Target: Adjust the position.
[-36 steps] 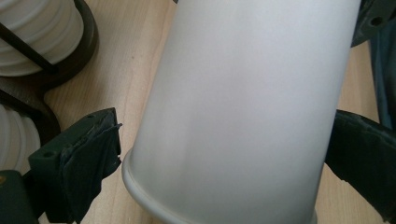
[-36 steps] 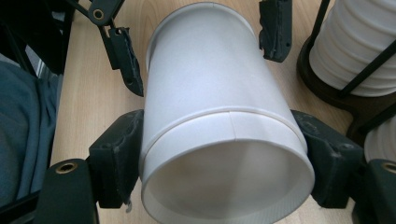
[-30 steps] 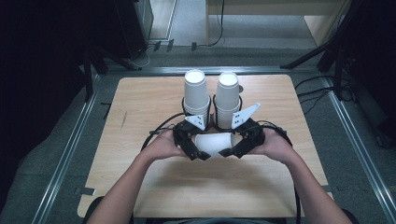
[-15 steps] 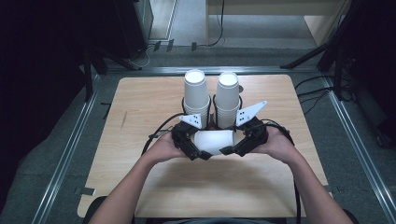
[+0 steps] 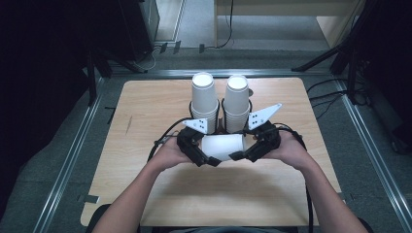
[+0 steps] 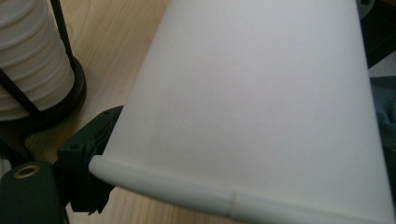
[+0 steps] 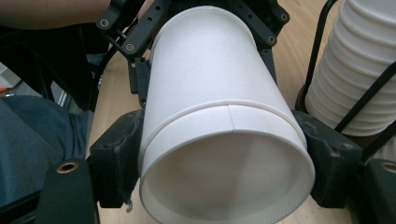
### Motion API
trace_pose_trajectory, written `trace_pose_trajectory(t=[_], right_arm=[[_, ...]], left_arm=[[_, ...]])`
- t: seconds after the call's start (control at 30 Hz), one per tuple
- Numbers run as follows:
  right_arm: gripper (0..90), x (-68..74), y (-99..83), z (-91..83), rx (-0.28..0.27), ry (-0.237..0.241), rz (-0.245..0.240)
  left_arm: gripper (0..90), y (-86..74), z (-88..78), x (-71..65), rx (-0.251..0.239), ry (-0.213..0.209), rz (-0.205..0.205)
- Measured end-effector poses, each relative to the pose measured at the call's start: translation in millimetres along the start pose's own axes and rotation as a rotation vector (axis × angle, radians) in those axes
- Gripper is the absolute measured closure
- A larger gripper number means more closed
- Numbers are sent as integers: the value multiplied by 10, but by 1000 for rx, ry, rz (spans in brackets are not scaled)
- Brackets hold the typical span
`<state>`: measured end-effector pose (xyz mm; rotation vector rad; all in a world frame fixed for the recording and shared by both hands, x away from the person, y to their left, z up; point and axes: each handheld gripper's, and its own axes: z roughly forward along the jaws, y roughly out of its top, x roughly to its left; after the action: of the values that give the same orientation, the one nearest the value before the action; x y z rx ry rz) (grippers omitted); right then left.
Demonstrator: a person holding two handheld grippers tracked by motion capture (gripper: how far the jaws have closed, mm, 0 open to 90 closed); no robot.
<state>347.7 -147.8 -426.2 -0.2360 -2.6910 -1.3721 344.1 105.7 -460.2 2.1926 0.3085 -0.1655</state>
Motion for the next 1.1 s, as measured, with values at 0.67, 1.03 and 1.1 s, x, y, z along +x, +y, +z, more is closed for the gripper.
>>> trace_pose_trajectory(t=[0.67, 1.03, 1.1], right_arm=[[163, -35, -57, 83, 82, -49, 47], [168, -43, -132, 144, 128, -72, 29], [167, -41, -143, 159, 134, -76, 27]], left_arm=[[92, 10, -156, 42, 59, 14, -37], [92, 45, -278, 108, 123, 47, -35], [92, 57, -292, 122, 132, 49, -38]])
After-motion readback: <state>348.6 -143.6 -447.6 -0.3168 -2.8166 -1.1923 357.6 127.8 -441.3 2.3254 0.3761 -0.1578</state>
